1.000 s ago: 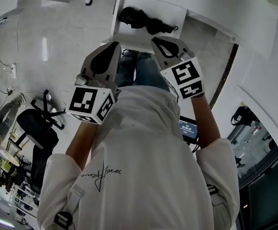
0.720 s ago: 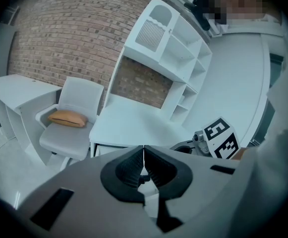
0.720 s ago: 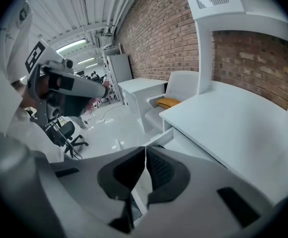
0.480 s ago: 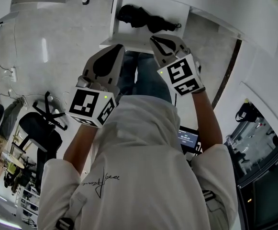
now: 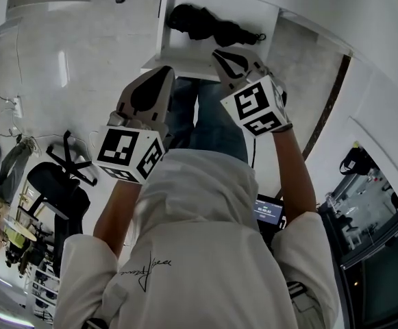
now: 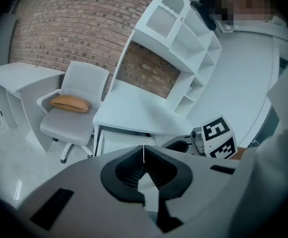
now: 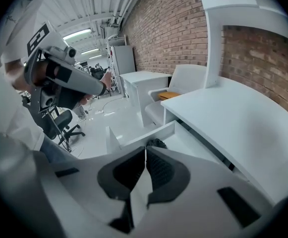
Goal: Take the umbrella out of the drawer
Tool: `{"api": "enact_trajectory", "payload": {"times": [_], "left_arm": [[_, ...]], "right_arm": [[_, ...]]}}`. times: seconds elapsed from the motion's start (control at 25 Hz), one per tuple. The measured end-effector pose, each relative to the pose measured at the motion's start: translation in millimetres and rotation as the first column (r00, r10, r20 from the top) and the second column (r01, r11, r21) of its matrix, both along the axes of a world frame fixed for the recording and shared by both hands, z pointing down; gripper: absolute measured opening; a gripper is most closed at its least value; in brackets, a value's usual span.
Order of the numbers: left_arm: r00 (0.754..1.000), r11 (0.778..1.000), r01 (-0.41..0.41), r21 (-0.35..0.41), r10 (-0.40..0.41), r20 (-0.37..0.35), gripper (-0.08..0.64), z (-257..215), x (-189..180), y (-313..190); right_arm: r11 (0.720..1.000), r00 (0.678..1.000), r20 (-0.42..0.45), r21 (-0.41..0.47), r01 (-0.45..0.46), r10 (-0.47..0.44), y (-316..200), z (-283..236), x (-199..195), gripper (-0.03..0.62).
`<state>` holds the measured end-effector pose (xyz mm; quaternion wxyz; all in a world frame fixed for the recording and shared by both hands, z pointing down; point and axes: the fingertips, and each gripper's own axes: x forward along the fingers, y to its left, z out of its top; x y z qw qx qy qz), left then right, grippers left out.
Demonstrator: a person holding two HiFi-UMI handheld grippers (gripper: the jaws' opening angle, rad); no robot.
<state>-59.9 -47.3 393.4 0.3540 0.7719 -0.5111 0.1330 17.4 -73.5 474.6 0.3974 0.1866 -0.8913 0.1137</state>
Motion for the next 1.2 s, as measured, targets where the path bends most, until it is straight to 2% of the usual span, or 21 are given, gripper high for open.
{"api": "enact_trajectory", "payload": {"times": [0.44, 0.64, 1.2], "left_arm": [[0.999, 0.999, 0.029, -0.022, -0.03, -0.021, 0.017, 18.9, 2.6, -17.1], [0.997, 0.997, 0.071, -0.039, -0.072, -0.025, 0.017, 26.5, -0.1, -17.2], [0.999, 0.998, 0.047, -0.048, -0.048, -0.017, 0.017, 36.0, 12.8, -6.4]], "right_arm": [[0.999, 0.998, -0.053, -0.003, 0.04, -0.04, -26.0, 28.6, -3.7, 0.028], [0.999, 0.997, -0.069, -0.009, 0.043, -0.044, -31.5, 40.6, 0.3, 0.028], [0.996, 0.993, -0.089, -0.023, 0.081, -0.083, -28.3, 66.4, 1.5, 0.029]]}}
